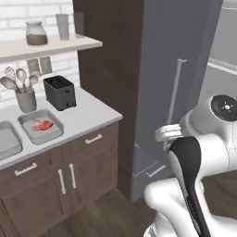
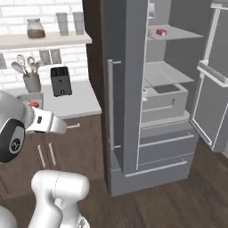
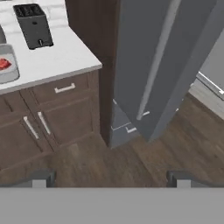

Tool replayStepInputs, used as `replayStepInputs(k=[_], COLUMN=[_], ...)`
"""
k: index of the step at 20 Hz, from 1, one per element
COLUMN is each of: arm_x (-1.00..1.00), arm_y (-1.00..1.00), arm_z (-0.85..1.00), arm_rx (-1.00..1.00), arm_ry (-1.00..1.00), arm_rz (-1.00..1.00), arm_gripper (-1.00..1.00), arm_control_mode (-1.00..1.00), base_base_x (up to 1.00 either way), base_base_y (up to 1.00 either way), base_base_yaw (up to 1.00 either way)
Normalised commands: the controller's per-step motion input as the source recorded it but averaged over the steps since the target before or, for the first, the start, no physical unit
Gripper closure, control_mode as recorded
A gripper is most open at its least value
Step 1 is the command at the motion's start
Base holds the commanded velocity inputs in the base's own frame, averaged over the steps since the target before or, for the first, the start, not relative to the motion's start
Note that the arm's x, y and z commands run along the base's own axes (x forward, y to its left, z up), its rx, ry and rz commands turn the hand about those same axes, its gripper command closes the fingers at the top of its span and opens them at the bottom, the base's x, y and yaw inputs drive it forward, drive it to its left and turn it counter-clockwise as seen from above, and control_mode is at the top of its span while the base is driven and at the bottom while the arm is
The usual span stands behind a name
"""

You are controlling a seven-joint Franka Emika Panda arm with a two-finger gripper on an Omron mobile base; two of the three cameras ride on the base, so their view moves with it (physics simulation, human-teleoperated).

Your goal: Place one garlic and one steak in each tupperware on the nearby counter, to pack two identical lunches.

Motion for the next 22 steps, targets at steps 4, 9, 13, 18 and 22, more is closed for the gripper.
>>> replayStepInputs(k=[4, 9, 13, 18, 22], arm_x=[0.00, 0.00, 0.00, 0.00, 0.00], arm_y=[0.00, 0.00, 0.00, 0.00, 0.00], arm_z=[0.00, 0.00, 0.00, 0.00, 0.00], arm_rx=[0.00, 0.00, 0.00, 0.00, 0.00], arm_ry=[0.00, 0.00, 0.00, 0.00, 0.00], arm_rz=[0.00, 0.00, 0.00, 0.00, 0.00], arm_gripper=[-1.00, -1.00, -1.00, -1.00, -1.00], arm_control_mode=[1.00, 1.00, 1.00, 1.00, 1.00], base_base_x=[0.45, 0.27, 0.27, 0.44, 0.63], base_base_y=[-0.11, -0.27, -0.34, -0.44, -0.61], base_base_yaw=[-0.65, -0.60, -0.59, -0.55, -0.43])
